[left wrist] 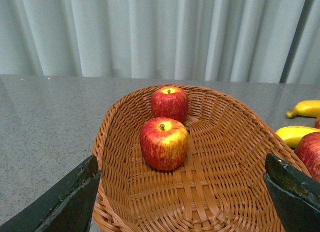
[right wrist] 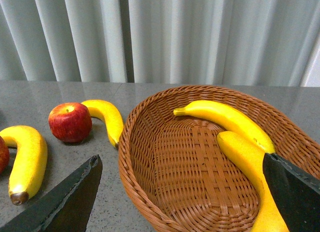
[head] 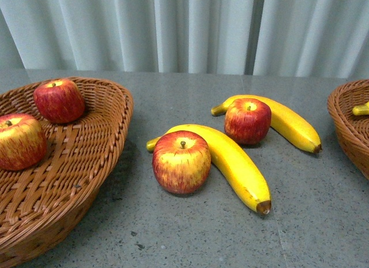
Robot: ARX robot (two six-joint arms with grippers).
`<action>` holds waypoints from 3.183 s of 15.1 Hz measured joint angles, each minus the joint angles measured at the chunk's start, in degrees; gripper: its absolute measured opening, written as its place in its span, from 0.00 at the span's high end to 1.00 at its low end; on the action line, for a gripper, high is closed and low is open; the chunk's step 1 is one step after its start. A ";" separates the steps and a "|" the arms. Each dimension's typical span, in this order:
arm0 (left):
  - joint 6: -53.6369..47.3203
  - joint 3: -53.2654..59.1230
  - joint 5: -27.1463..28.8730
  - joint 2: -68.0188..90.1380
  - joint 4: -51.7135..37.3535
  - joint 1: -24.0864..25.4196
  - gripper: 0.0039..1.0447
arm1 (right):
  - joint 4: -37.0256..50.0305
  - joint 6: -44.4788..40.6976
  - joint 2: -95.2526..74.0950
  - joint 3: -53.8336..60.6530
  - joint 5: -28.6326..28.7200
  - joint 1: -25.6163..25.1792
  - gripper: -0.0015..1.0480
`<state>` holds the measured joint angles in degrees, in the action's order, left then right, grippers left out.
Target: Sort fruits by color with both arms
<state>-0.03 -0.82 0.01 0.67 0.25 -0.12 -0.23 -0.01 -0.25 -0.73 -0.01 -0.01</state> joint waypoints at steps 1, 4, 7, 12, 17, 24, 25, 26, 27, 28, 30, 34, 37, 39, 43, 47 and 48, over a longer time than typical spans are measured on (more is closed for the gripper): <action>0.00 0.00 0.00 0.00 0.00 0.00 0.06 | 0.00 0.00 0.00 0.00 0.00 0.00 0.06; 0.00 0.00 0.00 0.00 0.00 0.00 0.06 | 0.00 0.00 0.00 0.00 0.00 0.00 0.06; 0.02 0.00 0.00 0.00 0.00 0.00 0.06 | 0.00 0.00 0.00 0.00 0.00 0.00 0.06; 0.00 0.00 0.00 0.00 0.00 0.00 0.06 | 0.00 0.00 0.00 0.00 0.00 0.00 0.06; 0.02 0.00 0.00 0.00 0.00 0.00 0.06 | 0.00 0.00 0.00 0.00 0.00 0.00 0.06; 4.13 -7.10 30.01 13.92 5.01 -9.11 0.06 | -0.04 0.00 0.00 0.00 -0.04 -0.04 0.06; 3.50 -9.18 29.92 16.50 0.63 -7.65 0.06 | -0.04 0.00 0.00 0.00 0.02 0.02 0.06; 2.27 -11.52 27.89 20.24 -3.63 -7.06 0.06 | -0.02 0.00 0.00 0.00 0.00 0.00 0.06; 0.68 -13.84 24.33 25.64 -8.13 -6.01 0.06 | -0.04 0.00 0.00 0.00 0.00 0.00 0.06; -1.01 -16.37 20.52 31.87 -12.04 -4.92 0.06 | -0.04 0.00 0.00 0.00 0.00 0.00 0.06; -4.22 -24.33 12.26 43.85 -15.76 -5.20 0.06 | -0.02 0.00 0.00 0.00 0.02 0.00 0.06; -9.99 -38.53 -4.59 64.61 -9.05 -10.71 0.06 | -0.04 0.00 0.00 0.00 0.00 0.00 0.06; -14.21 -42.99 -9.05 74.25 -6.62 -16.39 0.06 | -0.02 0.00 0.00 0.00 0.00 0.00 0.06; -17.22 -44.78 -11.56 78.97 -5.60 -19.28 0.06 | -0.04 0.00 0.00 0.00 0.00 0.00 0.06; -24.00 -48.70 -16.31 86.42 -3.63 -21.38 0.06 | -0.04 0.00 0.00 0.00 0.00 0.00 0.06; -28.63 -52.17 -17.86 91.03 -2.34 -22.21 0.06 | -0.02 0.00 0.00 0.00 0.00 0.00 0.06; -29.94 -52.26 -18.45 91.95 -1.53 -22.32 0.06 | -0.02 0.00 0.00 0.00 0.00 0.00 0.06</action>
<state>-29.98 -53.08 -18.44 92.62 -1.28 -22.44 -0.25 -0.01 -0.25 -0.73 -0.01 -0.01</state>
